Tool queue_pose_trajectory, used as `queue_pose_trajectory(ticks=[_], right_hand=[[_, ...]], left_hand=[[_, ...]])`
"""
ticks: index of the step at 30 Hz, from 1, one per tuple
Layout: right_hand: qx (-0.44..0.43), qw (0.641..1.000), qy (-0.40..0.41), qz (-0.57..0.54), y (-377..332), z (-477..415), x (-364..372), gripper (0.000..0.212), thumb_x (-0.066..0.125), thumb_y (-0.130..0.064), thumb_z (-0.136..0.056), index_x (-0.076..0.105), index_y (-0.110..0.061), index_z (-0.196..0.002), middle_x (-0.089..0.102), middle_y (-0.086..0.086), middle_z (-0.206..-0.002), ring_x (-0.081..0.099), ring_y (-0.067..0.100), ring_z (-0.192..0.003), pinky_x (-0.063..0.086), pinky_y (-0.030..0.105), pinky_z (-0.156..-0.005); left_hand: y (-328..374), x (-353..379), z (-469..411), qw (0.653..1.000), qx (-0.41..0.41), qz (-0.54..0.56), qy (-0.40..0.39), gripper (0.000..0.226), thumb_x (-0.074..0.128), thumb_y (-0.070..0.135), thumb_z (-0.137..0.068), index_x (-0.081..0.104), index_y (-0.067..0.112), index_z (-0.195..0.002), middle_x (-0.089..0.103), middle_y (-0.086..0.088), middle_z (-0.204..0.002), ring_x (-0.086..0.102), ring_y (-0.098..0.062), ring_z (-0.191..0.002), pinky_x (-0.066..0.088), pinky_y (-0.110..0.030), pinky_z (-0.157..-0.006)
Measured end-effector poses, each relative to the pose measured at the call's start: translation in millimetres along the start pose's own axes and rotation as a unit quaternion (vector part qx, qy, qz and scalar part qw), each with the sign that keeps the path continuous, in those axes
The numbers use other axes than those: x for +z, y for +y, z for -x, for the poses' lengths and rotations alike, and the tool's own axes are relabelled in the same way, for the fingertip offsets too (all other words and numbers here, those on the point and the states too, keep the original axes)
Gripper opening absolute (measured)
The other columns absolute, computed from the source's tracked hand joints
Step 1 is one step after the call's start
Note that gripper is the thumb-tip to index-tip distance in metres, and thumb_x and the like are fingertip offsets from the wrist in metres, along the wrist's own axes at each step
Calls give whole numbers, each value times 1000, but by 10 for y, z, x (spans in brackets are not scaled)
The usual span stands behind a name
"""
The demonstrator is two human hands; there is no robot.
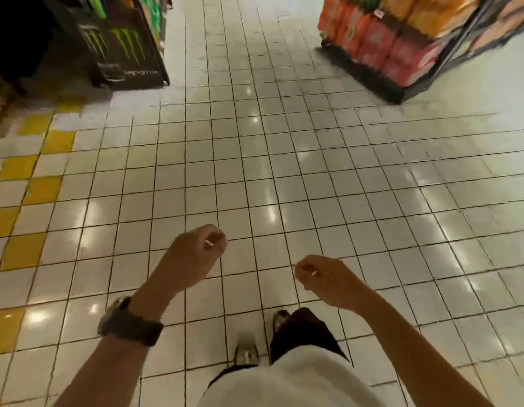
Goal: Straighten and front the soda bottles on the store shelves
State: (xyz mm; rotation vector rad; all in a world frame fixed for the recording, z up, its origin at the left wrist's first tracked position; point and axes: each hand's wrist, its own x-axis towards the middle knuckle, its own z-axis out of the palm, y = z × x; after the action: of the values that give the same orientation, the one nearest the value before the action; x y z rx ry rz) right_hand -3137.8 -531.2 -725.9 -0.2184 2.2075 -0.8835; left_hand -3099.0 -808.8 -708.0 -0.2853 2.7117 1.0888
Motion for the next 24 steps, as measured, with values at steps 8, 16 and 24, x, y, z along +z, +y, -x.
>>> queue_pose_trajectory(ticks=[8, 16, 24], right_hand=[[29, 999, 6, -39, -132, -1966, -1053, 18, 55, -36, -92, 63, -21, -98, 67, -1, -97, 64, 16, -89, 54, 38, -85], [3, 990, -68, 120, -944, -4001, -2552, 24, 51, -40, -94, 59, -20, -104, 61, -4, -98, 59, 12, -91, 43, 24, -77], [-111, 989, 64, -67, -2348, -5948, -3689, 16, 57, -27, -93, 60, -25, -109, 66, -10, -93, 68, 9, -76, 53, 27, -73]], left_hand=[[83, 9, -2452, 998, -1, 6, -59, 16, 55, 37, -94, 61, 29, -107, 61, 23, -91, 58, 5, -83, 42, -12, -66], [-165, -656, -3950, 989, -135, 8, -50, 3, 56, 32, -94, 58, 34, -94, 65, 15, -88, 61, -2, -82, 46, -11, -68], [-337, -1594, -5944, 955, -211, 201, 52, 8, 60, 26, -93, 68, 26, -94, 73, 4, -85, 69, -10, -76, 54, -25, -69]])
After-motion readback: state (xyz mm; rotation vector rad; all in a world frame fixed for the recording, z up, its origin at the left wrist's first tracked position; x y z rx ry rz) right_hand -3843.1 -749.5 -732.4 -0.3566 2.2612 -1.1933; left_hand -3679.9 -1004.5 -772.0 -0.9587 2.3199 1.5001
